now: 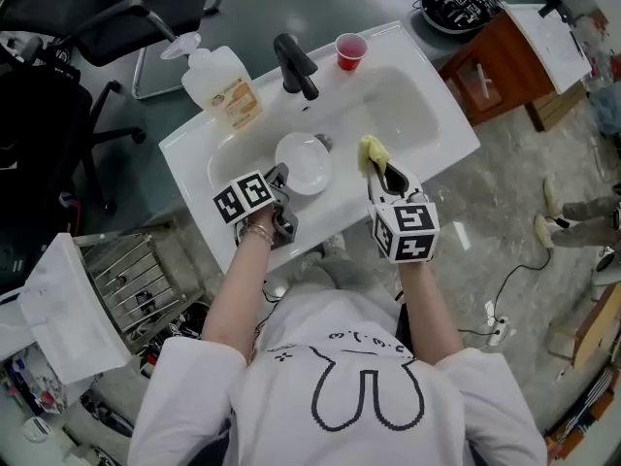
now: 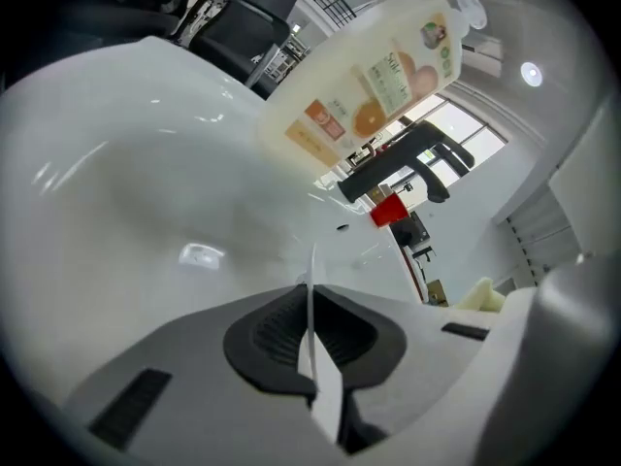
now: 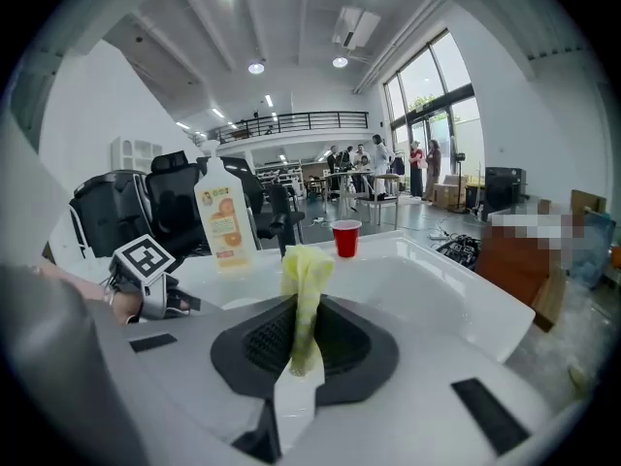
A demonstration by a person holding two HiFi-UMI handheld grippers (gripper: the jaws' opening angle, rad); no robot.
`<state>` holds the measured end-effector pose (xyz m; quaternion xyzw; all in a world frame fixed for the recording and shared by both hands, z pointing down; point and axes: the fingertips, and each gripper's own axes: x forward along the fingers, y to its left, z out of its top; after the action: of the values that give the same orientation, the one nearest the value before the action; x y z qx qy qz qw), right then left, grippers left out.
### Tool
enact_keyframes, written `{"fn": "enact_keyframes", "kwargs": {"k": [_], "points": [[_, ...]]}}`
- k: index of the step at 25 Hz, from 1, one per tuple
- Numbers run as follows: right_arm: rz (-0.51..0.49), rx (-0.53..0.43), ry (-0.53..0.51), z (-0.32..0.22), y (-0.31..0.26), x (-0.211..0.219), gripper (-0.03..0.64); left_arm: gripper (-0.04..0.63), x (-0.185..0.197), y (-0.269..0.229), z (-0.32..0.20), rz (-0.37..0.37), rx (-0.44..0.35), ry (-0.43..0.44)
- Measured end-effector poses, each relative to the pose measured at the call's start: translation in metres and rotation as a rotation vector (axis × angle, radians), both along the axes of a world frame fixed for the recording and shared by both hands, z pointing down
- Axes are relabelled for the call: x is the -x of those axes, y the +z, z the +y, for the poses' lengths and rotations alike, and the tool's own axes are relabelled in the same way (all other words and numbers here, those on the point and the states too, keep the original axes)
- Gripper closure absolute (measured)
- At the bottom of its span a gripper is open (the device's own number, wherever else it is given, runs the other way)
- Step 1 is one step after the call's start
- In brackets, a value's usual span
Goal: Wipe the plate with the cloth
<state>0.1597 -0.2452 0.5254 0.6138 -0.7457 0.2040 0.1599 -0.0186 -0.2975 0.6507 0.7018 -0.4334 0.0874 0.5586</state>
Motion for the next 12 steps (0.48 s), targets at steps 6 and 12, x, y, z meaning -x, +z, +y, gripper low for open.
{"fn": "enact_keyframes", "kwargs": {"k": [6,12], "points": [[0.001,0.015,-0.012,-0.002,0.009,0.001,0.566,0.574,0.0,0.03,-0.004,-0.007,0.079,-0.019],[-0.003,0.037,-0.015,0.007,0.021,0.001,0.566,0.568,0.005,0.051,-0.007,-0.036,0.11,-0.045]]}}
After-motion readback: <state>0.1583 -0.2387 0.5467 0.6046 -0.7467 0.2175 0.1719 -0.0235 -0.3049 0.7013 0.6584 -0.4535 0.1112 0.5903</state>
